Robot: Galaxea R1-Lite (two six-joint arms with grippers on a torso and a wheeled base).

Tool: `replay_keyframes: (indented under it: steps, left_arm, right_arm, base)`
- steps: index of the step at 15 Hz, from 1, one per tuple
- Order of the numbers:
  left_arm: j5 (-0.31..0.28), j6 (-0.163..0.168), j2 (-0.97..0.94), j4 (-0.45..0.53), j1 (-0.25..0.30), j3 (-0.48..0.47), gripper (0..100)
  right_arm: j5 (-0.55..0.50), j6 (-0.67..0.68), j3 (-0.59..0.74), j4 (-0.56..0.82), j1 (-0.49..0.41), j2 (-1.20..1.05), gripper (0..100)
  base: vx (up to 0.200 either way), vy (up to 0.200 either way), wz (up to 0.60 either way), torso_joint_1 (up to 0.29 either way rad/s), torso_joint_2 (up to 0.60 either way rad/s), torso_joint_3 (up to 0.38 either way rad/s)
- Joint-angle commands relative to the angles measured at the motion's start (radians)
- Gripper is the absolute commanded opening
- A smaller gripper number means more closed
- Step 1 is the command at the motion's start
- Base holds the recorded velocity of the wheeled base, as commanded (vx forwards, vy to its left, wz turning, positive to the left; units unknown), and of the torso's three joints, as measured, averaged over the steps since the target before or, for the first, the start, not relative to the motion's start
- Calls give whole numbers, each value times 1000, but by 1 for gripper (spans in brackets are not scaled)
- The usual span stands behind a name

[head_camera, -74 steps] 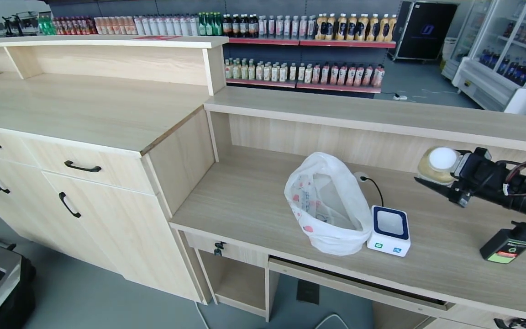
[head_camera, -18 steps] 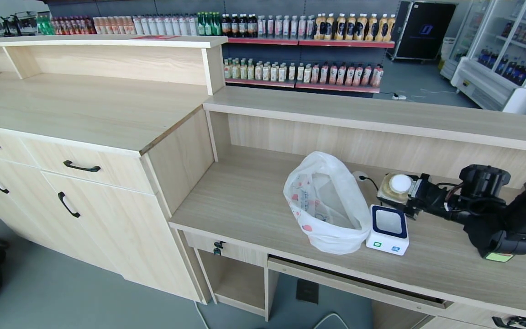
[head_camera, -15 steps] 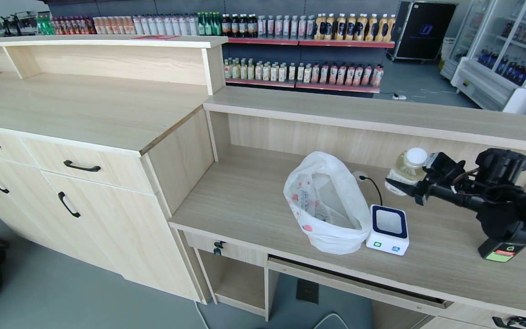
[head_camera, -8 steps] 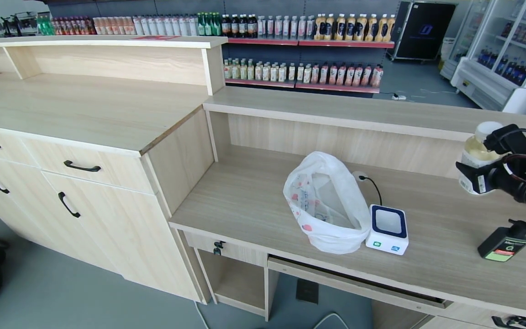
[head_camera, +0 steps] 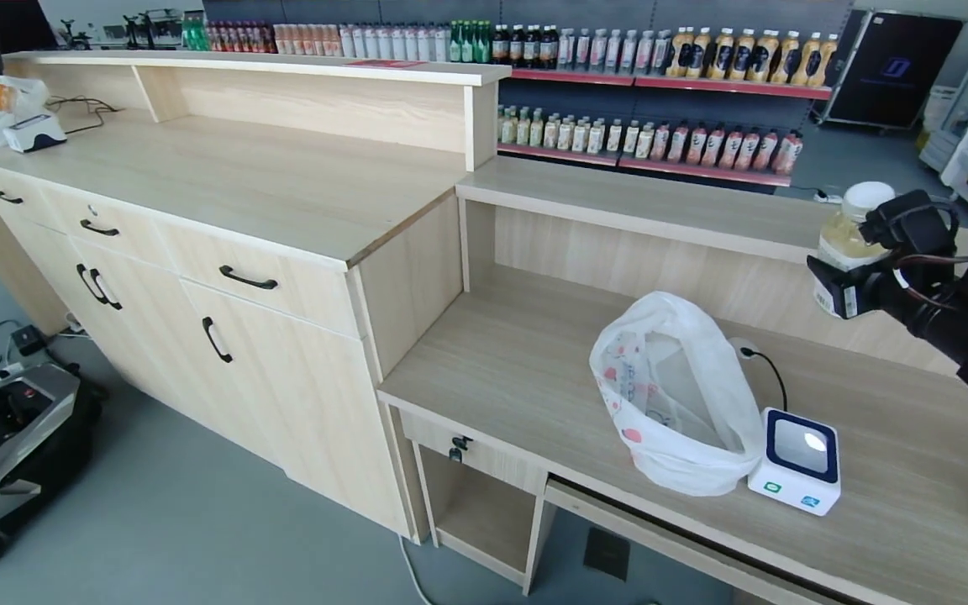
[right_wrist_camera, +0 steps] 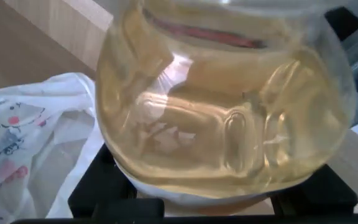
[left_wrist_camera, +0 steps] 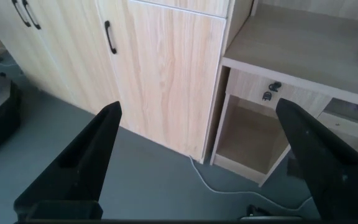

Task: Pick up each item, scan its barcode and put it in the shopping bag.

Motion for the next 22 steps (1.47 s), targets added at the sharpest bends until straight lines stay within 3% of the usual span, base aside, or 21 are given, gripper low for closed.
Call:
replay_keyframes:
  steps: [1, 2, 6, 11, 16, 22]
  left_arm:
    - [0, 0, 2, 1, 1, 0, 100]
    - [0, 0, 2, 1, 1, 0, 100]
    - [0, 0, 2, 1, 1, 0, 100]
    - [0, 0, 2, 1, 1, 0, 100]
    - [0, 0, 2, 1, 1, 0, 100]
    - [0, 0, 2, 1, 1, 0, 100]
  right_arm:
    - [-55, 40, -68, 0, 91, 76, 0]
    - [-58, 120, -92, 21, 124, 116, 0]
    - [-58, 175, -114, 27, 158, 269, 0]
    - [-52, 445, -234, 55, 169, 392, 0]
    - [-53, 447, -278, 75, 166, 475, 0]
    - [-55, 352, -352, 67, 164, 573, 0]
  base:
    - [0, 0, 600, 2, -2, 2]
    - [0, 0, 0, 0, 0, 0]
    - [0, 0, 0, 0, 0, 0]
    - [0, 0, 0, 0, 0, 0]
    - [0, 0, 0, 0, 0, 0]
    - [0, 0, 0, 0, 0, 0]
